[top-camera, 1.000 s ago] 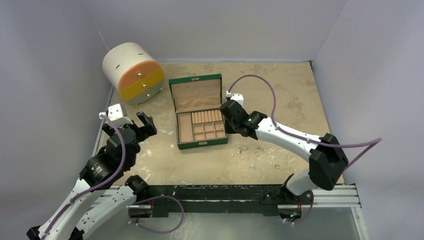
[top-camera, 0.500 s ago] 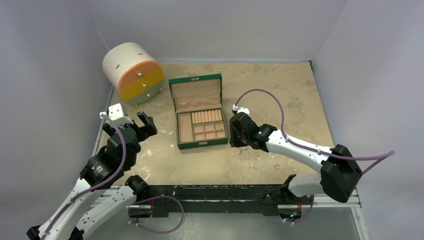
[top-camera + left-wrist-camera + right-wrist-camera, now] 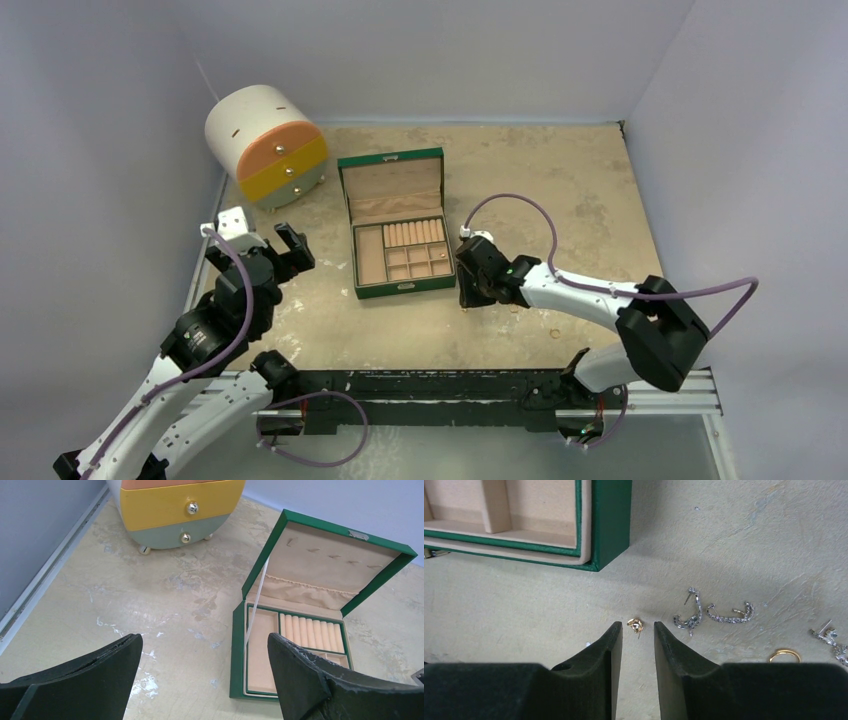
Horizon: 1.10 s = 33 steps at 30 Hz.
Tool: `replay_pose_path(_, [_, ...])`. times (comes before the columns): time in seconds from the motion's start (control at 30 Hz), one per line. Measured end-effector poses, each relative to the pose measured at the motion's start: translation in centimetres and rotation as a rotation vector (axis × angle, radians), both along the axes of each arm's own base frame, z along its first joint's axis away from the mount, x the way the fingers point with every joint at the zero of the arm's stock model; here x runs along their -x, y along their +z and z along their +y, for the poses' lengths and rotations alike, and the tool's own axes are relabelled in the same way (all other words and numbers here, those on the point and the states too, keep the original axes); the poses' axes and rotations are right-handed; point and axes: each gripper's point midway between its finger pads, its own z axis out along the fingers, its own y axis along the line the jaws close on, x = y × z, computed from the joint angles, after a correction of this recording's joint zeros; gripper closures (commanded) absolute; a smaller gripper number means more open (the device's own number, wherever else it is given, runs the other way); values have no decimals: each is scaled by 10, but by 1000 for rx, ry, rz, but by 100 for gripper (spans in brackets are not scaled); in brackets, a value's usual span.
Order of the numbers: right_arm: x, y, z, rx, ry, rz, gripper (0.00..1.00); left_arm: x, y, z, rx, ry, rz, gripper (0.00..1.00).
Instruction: Organize the mixed jewelry
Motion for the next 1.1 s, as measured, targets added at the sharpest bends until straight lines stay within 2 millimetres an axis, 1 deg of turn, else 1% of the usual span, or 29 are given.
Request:
replay_pose_path(0.17, [2,-8,-3,17,-5,18,68,-1,-1,-1,-3,0,4,4])
replay_pose_path(0.53, [5,-12,-3,27,-2,28,71,-1,-1,-1,-4,0,5,4])
replay_pose_path(0.77, [10,-19,-2,45,11,44,73,-1,-1,-1,-4,0,5,4])
replay_pose_path(1.1, [12,-19,-2,49,17,45,89,-1,-1,-1,-4,0,5,4])
